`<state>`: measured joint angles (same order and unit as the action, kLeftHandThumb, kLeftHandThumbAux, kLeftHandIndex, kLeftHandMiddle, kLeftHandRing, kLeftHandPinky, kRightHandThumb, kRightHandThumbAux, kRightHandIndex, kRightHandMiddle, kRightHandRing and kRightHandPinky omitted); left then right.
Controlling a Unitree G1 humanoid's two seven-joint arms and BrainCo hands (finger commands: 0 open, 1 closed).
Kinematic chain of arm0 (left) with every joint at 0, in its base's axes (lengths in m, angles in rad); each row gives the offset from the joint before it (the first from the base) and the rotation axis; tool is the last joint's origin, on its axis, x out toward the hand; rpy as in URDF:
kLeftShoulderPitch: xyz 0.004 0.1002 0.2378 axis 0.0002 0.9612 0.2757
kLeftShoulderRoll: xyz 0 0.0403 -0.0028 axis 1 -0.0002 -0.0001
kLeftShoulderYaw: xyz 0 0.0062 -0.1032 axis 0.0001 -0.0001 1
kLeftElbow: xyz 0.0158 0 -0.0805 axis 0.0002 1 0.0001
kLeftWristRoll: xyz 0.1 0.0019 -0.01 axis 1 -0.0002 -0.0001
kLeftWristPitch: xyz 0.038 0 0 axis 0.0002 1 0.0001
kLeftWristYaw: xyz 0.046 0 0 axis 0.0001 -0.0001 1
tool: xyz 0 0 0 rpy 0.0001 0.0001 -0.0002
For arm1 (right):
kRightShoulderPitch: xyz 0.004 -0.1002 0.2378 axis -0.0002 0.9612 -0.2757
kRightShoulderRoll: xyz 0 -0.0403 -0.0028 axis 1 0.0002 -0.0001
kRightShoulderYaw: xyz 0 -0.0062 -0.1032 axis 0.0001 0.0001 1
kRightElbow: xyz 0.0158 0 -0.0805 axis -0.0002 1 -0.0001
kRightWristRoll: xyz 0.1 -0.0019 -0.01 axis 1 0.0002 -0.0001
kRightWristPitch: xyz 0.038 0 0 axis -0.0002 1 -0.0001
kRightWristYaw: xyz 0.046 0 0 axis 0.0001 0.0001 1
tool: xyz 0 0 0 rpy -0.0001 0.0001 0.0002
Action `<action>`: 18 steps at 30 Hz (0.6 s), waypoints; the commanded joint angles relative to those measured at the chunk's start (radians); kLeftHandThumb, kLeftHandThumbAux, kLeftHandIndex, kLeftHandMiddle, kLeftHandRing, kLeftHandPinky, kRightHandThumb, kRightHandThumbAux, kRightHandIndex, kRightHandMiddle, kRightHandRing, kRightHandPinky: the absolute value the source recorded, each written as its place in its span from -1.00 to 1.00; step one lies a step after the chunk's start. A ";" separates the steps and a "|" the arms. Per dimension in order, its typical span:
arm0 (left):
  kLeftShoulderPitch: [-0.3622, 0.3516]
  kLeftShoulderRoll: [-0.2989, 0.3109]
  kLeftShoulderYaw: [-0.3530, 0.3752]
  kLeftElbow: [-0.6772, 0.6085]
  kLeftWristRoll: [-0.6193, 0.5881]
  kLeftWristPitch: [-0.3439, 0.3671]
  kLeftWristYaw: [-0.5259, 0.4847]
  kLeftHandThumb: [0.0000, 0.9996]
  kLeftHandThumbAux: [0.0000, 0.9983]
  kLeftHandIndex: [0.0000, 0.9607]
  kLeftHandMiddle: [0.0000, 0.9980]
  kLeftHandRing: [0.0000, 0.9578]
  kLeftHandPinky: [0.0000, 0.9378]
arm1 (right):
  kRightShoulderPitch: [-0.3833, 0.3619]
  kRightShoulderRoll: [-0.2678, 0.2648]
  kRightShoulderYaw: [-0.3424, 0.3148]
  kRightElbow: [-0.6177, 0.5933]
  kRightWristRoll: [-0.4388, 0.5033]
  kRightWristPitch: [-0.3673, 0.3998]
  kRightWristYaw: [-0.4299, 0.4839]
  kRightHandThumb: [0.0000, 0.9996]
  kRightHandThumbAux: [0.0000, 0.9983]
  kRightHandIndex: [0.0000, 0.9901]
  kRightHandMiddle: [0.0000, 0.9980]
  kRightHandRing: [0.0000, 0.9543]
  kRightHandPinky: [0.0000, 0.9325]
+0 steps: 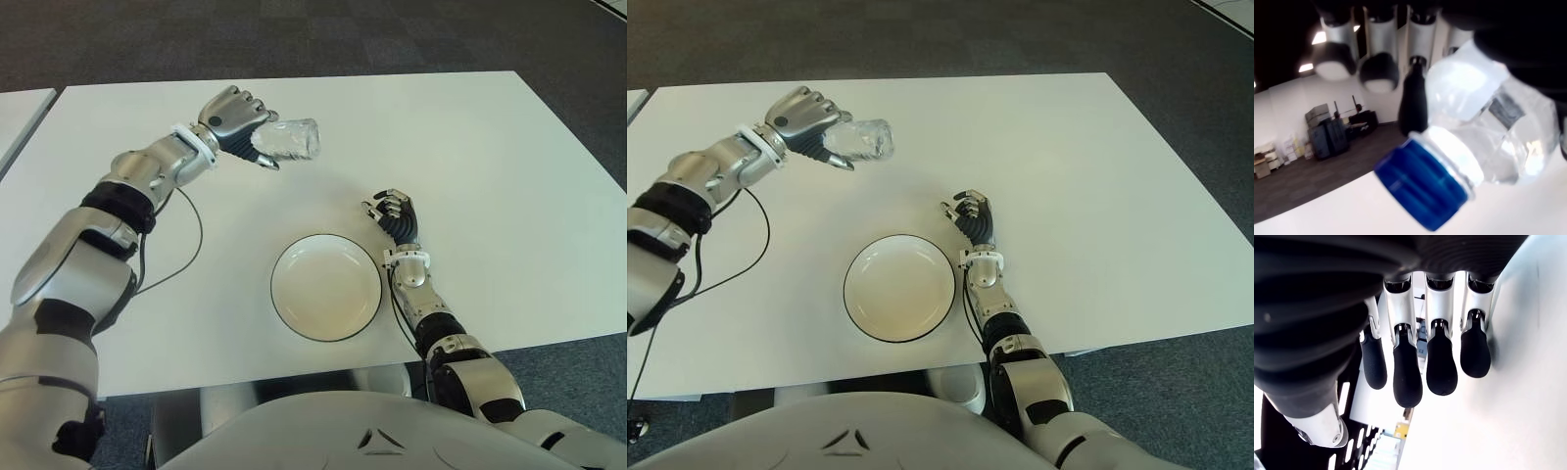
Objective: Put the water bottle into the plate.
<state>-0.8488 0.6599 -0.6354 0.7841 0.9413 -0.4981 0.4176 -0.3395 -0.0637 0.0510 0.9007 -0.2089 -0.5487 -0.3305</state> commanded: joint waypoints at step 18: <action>0.299 0.021 0.007 -0.525 0.067 -0.167 -0.121 0.49 0.39 -0.07 0.73 0.82 0.89 | 0.009 0.000 0.004 0.015 -0.014 0.012 -0.011 0.41 0.46 -0.12 0.37 0.45 0.50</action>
<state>-0.5887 0.6745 -0.6142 0.2882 0.9762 -0.6410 0.3046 -0.3399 -0.0626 0.0540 0.9015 -0.2113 -0.5483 -0.3325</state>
